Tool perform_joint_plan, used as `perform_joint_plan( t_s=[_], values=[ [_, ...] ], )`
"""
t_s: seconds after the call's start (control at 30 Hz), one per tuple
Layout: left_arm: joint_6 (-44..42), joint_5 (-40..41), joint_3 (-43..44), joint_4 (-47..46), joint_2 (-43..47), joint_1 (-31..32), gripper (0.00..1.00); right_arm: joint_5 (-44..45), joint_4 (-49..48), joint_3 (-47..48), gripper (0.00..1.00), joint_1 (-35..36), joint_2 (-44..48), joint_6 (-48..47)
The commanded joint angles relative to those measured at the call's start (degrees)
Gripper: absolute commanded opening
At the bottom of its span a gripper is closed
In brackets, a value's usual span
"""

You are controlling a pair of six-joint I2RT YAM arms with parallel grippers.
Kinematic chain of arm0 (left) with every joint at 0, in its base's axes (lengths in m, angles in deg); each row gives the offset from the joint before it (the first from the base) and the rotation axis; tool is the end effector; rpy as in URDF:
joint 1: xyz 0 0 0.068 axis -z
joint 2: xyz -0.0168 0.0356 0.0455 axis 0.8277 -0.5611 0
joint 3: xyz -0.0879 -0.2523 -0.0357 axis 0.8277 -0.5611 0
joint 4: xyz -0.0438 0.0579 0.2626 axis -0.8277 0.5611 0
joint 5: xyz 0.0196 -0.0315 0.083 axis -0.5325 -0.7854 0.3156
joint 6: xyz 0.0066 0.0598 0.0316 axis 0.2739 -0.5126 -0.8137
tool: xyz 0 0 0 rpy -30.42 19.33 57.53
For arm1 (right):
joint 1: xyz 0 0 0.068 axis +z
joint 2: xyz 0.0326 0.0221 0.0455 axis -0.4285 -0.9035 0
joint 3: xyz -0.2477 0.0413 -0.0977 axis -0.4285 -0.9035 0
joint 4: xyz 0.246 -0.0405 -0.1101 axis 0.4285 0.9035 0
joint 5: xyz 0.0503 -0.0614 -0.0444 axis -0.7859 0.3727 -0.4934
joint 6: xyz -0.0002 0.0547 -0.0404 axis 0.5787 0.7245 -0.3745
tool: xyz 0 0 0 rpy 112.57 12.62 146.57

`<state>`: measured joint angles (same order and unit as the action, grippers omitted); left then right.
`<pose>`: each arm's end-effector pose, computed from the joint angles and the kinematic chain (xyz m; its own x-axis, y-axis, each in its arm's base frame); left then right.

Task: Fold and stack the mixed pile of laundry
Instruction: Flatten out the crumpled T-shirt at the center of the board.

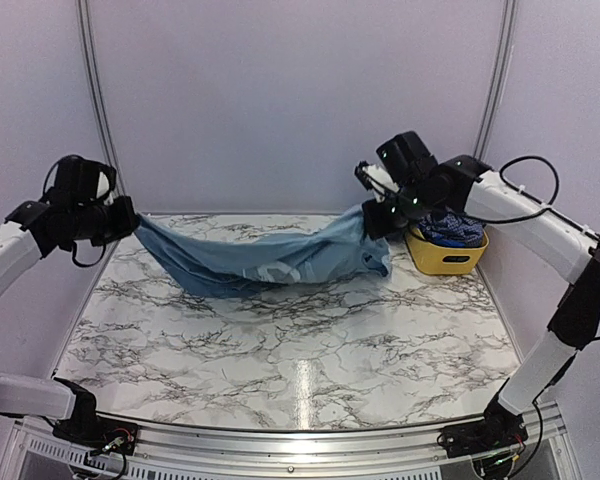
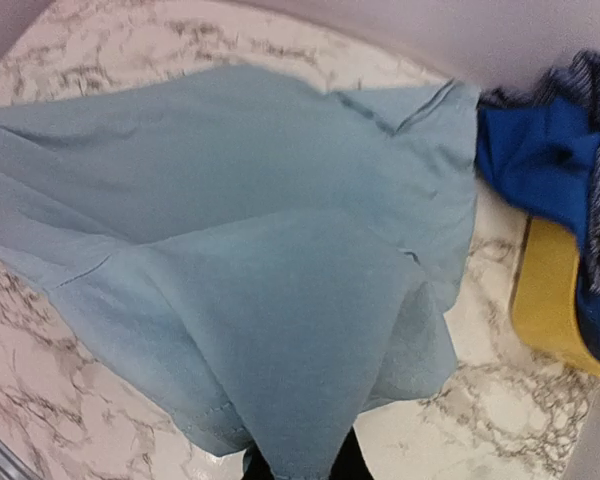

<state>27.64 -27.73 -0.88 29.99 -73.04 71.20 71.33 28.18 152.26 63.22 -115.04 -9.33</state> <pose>0.2689 -0.0706 0.3316 -0.5590 -0.2975 -0.7740 -0.0280 0.9397 -0.3409 0.2970 0.2226 0.3307 -0.6971 -0.3408 -0.6308 -0.4449 0.8955 0.0078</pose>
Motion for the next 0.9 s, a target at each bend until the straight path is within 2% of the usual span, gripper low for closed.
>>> perform_joint_plan(
  t_s=[0.0,0.17,0.27,0.43,0.53,0.6,0.73,0.8,0.87],
  values=[
    [-2.88,7.13,11.73,2.55,0.58,-0.01,0.00,8.88,4.89,17.50,0.00,-0.06,-0.70,-6.01],
    [-4.17,4.94,23.15,1.94,1.19,0.08,0.00,11.15,7.29,38.64,0.00,1.93,-2.51,-11.45],
    [-5.81,1.88,28.80,0.86,2.89,0.18,0.00,15.17,7.96,44.93,0.00,7.74,-2.03,-16.22],
    [-4.61,-2.32,35.31,-3.10,5.56,1.32,0.00,25.29,3.63,43.93,0.00,19.44,2.00,-20.40],
    [-2.99,-4.29,38.79,-4.85,5.73,1.28,0.00,29.58,0.05,43.98,0.00,23.12,3.65,-21.80],
    [-2.45,-3.61,41.20,-4.97,5.29,1.29,0.00,30.66,-2.84,43.36,0.00,23.49,4.76,-22.87],
    [-2.04,5.72,41.19,-4.24,4.13,1.36,0.00,36.69,-11.56,37.23,0.00,23.06,6.75,-28.95],
    [-1.91,9.21,41.14,-2.69,2.07,1.26,0.00,37.15,-14.50,35.19,0.00,20.78,6.37,-30.50],
    [-1.73,11.37,40.78,-1.60,-0.55,1.35,0.00,33.30,-14.79,34.93,0.00,15.95,5.37,-28.25]
  ],
)
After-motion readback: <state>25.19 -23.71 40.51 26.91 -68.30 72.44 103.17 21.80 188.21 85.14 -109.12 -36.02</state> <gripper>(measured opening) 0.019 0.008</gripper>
